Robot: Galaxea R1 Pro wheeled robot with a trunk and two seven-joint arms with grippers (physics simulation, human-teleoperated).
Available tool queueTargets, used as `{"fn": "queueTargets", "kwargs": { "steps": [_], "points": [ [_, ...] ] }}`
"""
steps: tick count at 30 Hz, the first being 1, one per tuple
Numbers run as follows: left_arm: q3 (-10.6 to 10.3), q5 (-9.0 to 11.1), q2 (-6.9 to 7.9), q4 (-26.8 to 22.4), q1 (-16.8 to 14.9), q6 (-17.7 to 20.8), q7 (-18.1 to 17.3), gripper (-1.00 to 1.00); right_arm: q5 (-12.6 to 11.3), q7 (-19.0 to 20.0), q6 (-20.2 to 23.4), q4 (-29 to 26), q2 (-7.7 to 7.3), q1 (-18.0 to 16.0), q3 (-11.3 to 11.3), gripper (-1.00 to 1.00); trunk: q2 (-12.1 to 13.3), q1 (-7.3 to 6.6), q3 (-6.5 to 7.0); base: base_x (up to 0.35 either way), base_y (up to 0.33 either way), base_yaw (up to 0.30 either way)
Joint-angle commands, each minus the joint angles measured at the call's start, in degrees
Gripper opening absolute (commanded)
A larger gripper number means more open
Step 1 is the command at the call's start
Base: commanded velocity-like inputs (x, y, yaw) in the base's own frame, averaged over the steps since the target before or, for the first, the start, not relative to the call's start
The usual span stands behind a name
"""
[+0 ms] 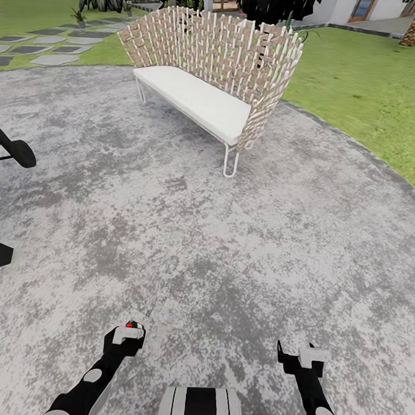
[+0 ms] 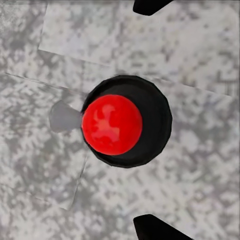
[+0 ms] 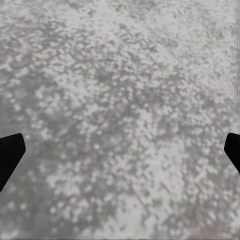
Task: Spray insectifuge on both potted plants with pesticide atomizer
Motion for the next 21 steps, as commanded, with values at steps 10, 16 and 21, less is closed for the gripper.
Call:
{"fn": "queueTargets", "kwargs": {
  "steps": [10,16,21],
  "points": [
    [0.5,-0.4,-0.04,0.0,0.0,-0.2,-0.4,1.00,0.2,-0.2,-0.1,0.0,-0.01,0.0,0.1,1.00,0.0,0.00,-0.03,0.010,0.000,-0.010],
    [0.6,-0.4,-0.01,0.0,0.0,-0.2,-0.4,1.00,0.2,-0.2,-0.1,0.0,-0.01,0.0,0.1,1.00,0.0,0.00,-0.03,0.000,0.000,0.000],
    [0.6,-0.4,0.04,0.0,0.0,-0.2,-0.4,1.00,0.2,-0.2,-0.1,0.0,0.00,0.0,0.1,1.00,0.0,0.00,-0.03,0.000,0.000,0.000]
  ]
}}
